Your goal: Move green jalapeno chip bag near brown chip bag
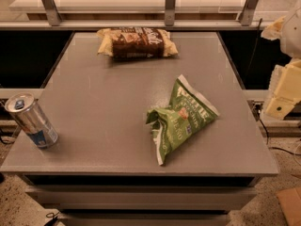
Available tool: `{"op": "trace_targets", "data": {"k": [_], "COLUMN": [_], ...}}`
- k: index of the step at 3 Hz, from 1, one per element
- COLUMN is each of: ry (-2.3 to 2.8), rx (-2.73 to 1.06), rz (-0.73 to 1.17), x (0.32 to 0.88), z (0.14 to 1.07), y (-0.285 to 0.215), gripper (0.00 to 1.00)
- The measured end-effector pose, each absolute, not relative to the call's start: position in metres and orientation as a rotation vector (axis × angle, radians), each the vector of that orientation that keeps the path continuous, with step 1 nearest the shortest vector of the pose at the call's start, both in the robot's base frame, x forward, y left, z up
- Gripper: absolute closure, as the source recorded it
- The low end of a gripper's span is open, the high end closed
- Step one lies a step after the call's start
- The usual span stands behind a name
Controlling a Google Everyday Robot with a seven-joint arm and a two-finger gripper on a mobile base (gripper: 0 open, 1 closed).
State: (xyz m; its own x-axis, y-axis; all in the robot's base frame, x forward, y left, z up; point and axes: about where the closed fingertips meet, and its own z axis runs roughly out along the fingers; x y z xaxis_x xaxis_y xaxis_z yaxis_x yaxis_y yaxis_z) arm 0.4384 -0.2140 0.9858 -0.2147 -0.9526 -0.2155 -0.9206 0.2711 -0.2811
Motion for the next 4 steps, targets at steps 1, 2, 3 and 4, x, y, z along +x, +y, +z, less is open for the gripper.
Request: {"op": "trace_targets", "data": {"k": [1,2,3,4], "ry": [2.205,2.15,2.003,1.825], "rx": [-1.706,-1.77,-1.931,-2.117], "rz": [-0.13,-0.111,-0.035,0.066], "x": [0.438,0.435,0.431,0.429], "z": [0.986,0.983,0.969,0.945], "y": [-0.214,-0.21,-0.183,-0.156], "gripper": [0.0,0.0,0.0,0.0]}}
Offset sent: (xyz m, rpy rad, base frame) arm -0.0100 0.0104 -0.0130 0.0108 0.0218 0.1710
